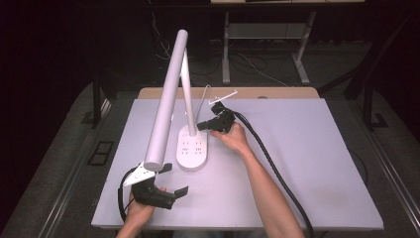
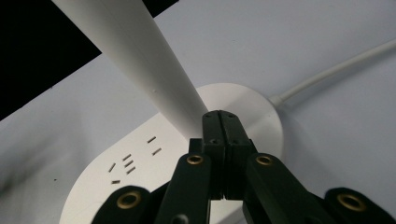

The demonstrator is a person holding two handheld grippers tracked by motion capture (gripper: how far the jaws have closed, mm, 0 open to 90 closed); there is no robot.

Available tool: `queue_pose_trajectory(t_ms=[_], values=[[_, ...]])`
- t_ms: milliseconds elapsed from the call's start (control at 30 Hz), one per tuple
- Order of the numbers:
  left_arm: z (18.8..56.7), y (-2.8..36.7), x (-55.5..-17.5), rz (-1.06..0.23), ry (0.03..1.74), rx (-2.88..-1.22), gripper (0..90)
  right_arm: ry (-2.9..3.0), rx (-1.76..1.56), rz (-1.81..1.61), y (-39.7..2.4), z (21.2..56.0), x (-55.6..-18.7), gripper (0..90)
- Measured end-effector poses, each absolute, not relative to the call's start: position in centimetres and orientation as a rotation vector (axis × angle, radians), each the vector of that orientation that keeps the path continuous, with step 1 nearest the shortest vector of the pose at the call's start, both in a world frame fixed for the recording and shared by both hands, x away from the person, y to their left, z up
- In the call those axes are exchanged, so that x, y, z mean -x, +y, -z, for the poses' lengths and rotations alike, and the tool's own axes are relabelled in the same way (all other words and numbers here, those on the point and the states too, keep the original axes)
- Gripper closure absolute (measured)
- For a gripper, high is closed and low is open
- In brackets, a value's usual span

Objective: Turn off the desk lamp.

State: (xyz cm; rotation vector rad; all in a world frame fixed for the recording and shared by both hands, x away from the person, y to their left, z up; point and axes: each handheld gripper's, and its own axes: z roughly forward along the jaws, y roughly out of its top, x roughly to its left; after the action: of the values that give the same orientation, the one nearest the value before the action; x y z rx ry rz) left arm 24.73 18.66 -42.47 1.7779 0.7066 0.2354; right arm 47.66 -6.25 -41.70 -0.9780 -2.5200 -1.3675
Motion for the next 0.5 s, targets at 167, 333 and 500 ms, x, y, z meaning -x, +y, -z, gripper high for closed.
queue_pose_trajectory(t_ms=[167,333,500], values=[[42.5,18.7,-24.7,-0.235,0.708,-1.775,0.0,-2.52,0.986,1.341,-5.8,42.4,-47.6,89.9],[42.5,18.7,-24.7,-0.237,0.707,-1.774,0.0,-2.524,0.997,1.323,-5.6,43.0,-47.6,89.9],[42.5,18.7,-24.7,-0.235,0.707,-1.774,0.0,-2.518,1.0,1.328,-5.7,43.1,-47.6,89.9]])
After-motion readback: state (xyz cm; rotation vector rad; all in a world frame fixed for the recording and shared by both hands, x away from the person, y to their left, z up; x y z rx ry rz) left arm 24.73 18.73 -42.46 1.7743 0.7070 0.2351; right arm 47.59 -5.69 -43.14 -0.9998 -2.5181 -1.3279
